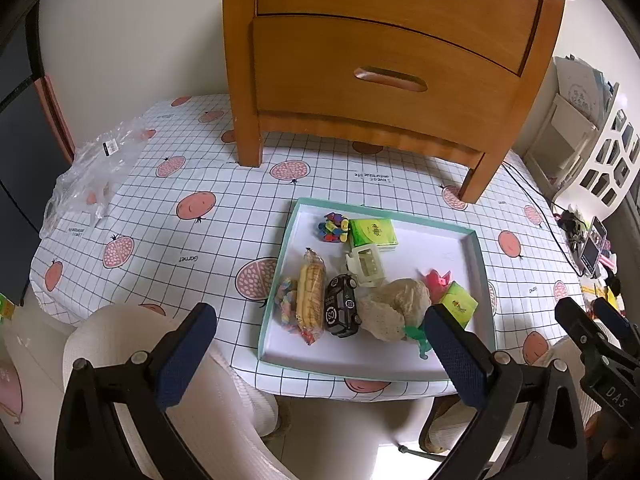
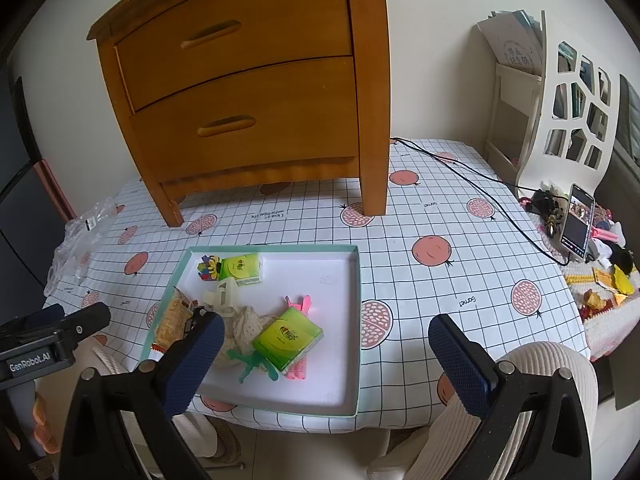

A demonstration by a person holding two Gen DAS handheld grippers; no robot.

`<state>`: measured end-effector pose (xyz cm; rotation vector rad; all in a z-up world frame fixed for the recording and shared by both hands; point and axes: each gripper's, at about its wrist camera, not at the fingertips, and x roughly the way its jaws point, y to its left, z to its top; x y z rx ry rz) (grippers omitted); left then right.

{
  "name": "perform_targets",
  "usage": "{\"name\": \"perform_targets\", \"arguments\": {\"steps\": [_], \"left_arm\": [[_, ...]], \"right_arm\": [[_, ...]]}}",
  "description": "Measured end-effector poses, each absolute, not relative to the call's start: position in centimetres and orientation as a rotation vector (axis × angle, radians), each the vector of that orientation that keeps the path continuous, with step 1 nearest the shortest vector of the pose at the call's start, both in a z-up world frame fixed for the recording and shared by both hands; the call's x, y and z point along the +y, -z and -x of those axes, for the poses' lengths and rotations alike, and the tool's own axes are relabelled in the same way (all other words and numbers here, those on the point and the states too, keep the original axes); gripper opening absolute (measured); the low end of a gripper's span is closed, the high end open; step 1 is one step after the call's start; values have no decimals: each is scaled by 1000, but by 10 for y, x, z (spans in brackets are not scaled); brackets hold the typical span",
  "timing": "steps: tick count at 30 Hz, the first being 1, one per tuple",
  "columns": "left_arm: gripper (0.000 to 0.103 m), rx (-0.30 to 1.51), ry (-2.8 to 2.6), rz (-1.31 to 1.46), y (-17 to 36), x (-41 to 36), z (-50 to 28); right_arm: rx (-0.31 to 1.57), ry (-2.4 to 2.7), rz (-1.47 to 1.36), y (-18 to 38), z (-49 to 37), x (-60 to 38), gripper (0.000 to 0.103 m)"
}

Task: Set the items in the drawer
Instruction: 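Move both tools up toward the lower drawer of the wooden nightstand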

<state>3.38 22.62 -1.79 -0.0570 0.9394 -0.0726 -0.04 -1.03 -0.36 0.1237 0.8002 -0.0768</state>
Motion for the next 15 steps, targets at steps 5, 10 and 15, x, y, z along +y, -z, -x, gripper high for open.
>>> {"name": "perform_targets", "arguments": {"steps": [5,10,15], "left_arm": [[103,938,76,56,17,226,-34],[103,935,75,57,17,225,-34],[103,933,77,60,16,226,-34]], "right_arm": [[801,78,-123,4,1,-10,103],[801,78,-122,4,2,-11,103],[800,79,-122,4,2,-12,103]]}}
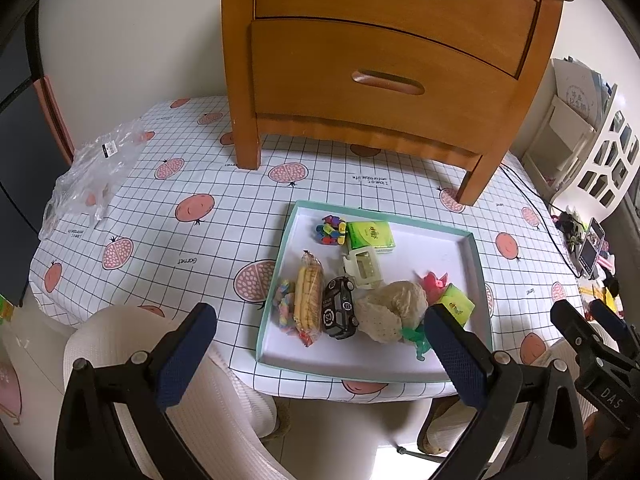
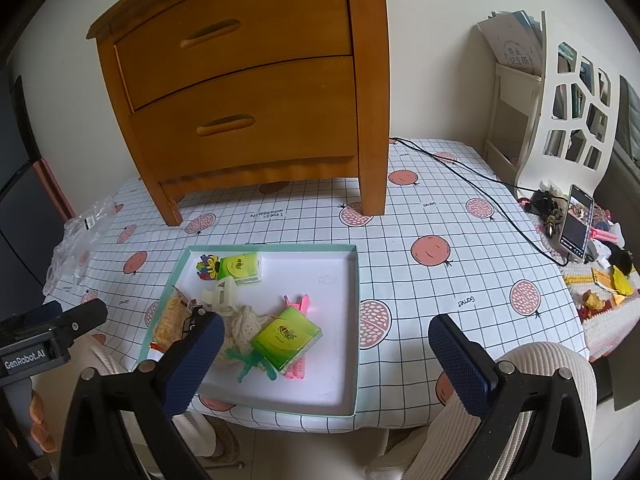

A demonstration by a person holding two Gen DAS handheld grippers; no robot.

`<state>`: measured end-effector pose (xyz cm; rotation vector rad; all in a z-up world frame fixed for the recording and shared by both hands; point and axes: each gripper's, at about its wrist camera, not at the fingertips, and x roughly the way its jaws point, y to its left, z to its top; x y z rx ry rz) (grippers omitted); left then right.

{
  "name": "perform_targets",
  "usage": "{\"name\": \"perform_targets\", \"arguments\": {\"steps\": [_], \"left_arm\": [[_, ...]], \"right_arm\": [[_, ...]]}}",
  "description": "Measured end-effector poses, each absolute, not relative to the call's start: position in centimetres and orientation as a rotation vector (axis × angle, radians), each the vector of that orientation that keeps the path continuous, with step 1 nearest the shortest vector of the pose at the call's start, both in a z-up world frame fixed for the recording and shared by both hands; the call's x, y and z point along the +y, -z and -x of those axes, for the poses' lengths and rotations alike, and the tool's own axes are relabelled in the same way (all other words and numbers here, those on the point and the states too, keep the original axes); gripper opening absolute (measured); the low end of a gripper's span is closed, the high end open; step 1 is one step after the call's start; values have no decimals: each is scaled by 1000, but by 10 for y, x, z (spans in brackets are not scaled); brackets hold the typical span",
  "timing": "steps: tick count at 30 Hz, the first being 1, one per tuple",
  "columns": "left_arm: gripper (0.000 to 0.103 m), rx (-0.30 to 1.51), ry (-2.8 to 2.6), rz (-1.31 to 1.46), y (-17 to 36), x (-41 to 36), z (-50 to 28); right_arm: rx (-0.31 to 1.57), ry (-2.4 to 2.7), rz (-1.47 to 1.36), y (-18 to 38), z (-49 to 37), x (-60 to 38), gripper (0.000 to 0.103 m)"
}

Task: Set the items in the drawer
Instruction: 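Move both tools up toward the lower drawer of the wooden nightstand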

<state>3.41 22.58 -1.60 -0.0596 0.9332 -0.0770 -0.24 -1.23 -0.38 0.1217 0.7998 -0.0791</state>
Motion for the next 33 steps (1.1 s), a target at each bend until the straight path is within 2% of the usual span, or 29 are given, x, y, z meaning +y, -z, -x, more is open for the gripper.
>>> {"name": "perform_targets", "arguments": {"steps": [26,33], "left_arm": [[103,925,103,79,15,224,-36],[103,839,158,139,2,230,-50]], "right_arm": [[786,103,-109,3,0,-17,103],[736,105,-137,-6,-8,-32,103]]}}
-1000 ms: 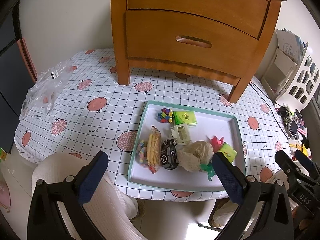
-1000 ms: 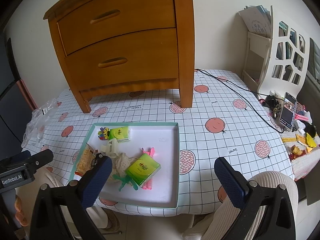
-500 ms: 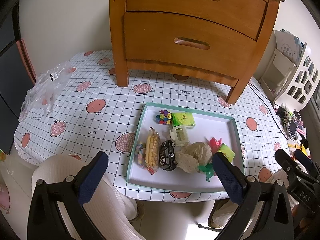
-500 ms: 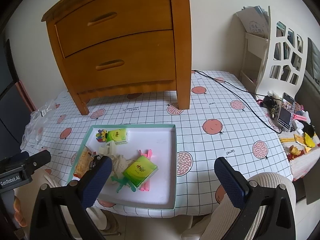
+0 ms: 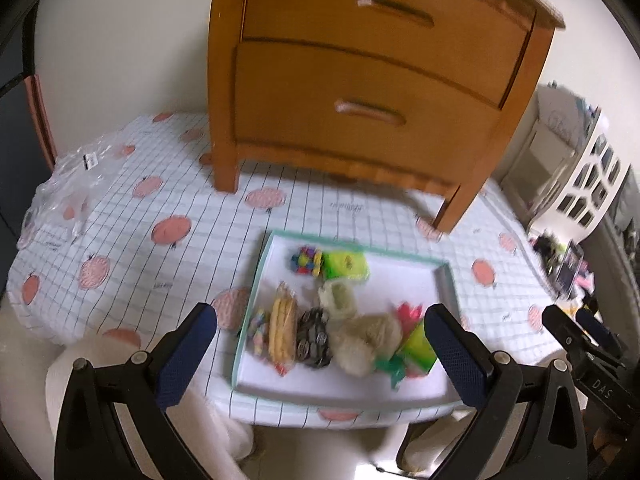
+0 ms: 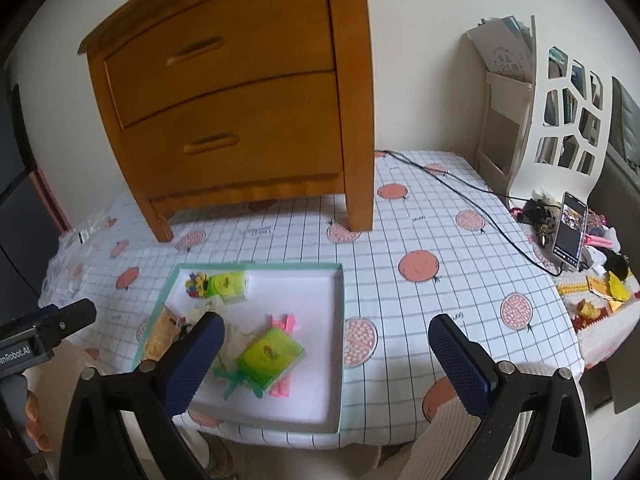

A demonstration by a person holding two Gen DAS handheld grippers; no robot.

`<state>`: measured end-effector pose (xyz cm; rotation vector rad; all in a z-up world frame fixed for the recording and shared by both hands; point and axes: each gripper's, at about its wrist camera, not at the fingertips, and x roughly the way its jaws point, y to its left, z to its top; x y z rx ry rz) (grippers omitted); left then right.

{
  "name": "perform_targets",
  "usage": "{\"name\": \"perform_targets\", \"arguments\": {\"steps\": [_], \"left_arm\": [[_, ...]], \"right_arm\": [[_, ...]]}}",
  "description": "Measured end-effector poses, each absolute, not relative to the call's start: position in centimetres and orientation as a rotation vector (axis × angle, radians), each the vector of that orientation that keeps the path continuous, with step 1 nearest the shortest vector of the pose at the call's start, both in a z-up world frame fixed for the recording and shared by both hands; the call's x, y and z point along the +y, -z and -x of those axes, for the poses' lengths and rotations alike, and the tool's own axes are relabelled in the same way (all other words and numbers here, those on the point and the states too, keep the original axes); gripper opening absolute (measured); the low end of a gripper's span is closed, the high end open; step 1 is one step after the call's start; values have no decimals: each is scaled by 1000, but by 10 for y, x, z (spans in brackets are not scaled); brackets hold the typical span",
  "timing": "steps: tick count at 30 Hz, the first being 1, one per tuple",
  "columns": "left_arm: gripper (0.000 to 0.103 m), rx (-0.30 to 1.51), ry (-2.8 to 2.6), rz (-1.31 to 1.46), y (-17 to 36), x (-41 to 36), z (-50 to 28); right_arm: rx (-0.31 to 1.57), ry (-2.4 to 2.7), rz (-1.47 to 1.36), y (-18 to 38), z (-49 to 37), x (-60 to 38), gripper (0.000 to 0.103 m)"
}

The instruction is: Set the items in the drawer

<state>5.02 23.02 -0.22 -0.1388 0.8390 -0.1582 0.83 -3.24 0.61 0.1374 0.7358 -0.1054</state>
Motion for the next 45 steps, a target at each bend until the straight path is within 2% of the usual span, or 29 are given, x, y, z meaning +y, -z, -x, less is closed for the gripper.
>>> {"name": "perform_targets", "arguments": {"steps": [8,25,31,45], "left_arm": [[103,734,133,178,-22,245,-83],[103,687,180,229,-41,269,-192],[103,647,236,244,-44,282,-221],[103,713,257,293,-37,317,-287]], "right_arm": [[646,119,-220,-26,-35,-57,103],[574,31,-173,-49,-128,-65,103],[576,-30,-150,-48,-165,-62,103],[647,-110,-86,-41,-238,-60,103]]}}
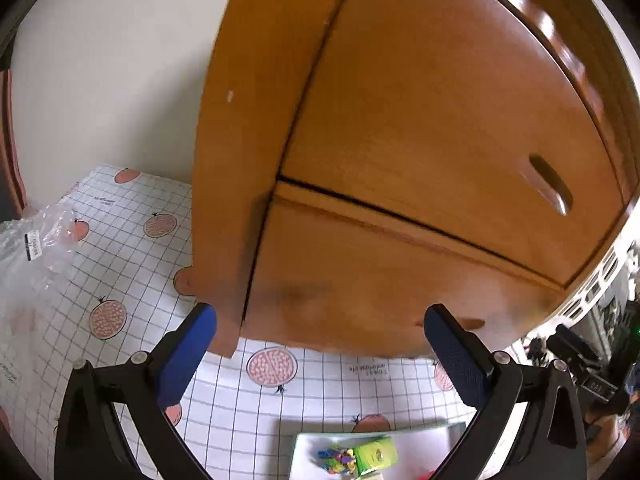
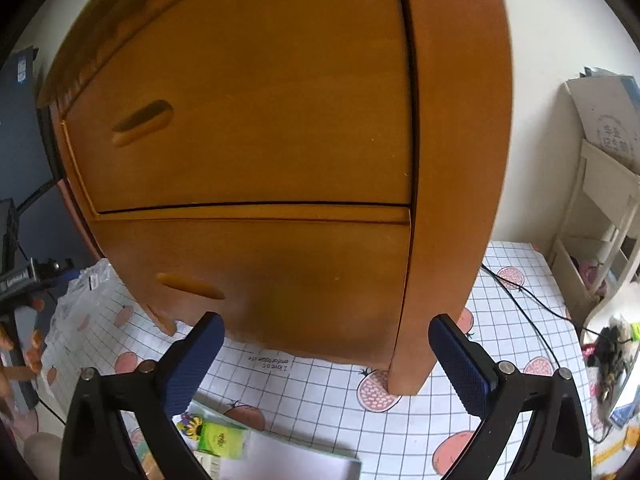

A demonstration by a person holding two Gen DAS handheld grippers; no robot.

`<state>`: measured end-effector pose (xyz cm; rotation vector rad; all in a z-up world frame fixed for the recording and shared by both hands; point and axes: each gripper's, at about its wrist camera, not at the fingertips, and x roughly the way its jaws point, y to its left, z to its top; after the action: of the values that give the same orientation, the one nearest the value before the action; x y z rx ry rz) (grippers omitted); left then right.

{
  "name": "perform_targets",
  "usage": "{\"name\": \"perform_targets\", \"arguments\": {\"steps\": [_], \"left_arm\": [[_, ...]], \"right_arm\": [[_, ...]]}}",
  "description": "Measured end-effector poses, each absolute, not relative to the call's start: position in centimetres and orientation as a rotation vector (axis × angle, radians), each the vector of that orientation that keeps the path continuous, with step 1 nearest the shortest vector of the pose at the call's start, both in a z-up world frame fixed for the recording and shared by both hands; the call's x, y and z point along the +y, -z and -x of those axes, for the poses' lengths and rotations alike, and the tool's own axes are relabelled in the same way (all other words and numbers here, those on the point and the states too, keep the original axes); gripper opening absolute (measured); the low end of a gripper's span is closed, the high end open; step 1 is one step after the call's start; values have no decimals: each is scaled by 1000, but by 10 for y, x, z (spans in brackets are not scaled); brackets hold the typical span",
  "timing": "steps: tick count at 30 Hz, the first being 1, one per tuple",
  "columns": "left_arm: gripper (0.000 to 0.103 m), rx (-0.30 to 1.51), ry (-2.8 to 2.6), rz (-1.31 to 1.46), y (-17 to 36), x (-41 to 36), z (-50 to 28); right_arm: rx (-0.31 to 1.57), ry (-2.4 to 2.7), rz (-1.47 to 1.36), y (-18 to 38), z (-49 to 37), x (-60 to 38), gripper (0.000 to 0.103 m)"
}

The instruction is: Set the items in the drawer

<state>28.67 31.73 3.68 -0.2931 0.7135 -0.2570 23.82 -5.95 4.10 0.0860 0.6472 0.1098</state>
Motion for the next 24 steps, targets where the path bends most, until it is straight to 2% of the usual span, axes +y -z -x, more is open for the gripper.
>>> {"name": "perform_targets", "arguments": {"steps": [24], "left_arm": [[103,629,346,261,-72,296,-326]], "right_arm": [[637,-190,-67,-52,-268,-57,103]]}}
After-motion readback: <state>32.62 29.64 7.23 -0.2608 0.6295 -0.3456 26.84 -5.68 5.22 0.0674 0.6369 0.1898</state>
